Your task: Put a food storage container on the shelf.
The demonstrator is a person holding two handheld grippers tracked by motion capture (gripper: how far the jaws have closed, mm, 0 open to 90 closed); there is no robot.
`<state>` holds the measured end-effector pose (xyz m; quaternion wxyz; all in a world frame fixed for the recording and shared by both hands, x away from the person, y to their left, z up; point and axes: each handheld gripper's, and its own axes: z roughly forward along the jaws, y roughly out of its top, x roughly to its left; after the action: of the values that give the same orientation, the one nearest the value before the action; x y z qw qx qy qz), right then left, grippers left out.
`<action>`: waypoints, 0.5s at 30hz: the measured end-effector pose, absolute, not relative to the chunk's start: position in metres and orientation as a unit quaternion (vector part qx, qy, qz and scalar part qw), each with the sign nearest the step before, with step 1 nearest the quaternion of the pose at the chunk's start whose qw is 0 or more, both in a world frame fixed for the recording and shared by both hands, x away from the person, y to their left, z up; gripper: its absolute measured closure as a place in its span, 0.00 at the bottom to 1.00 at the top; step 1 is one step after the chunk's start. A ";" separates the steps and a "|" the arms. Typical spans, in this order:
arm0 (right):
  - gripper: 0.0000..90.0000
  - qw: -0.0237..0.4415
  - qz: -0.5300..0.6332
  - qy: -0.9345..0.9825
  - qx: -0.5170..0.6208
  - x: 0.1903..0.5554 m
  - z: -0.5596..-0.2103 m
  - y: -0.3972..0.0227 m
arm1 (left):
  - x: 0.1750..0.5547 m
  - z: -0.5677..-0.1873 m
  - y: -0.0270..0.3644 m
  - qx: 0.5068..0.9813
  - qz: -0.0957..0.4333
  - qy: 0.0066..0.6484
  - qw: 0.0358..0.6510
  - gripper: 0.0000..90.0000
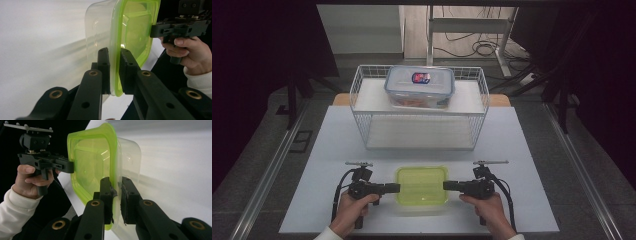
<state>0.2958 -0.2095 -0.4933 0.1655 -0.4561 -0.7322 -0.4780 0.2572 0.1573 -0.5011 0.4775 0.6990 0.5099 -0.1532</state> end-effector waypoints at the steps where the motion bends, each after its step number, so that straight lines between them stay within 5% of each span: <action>1: 0.89 0.164 -0.479 -0.733 -0.455 0.295 -0.491 -0.209 | 0.257 -0.500 0.158 0.700 -0.151 0.508 0.479 0.90; 15: 0.89 0.138 -0.497 -0.741 -0.430 0.288 -0.475 -0.206 | 0.252 -0.486 0.161 0.707 -0.131 0.494 0.489 0.90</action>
<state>0.2882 -0.2060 -0.4746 0.1380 -0.4297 -0.7410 -0.4972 0.2515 0.1609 -0.4859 0.4890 0.7072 0.4937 -0.1306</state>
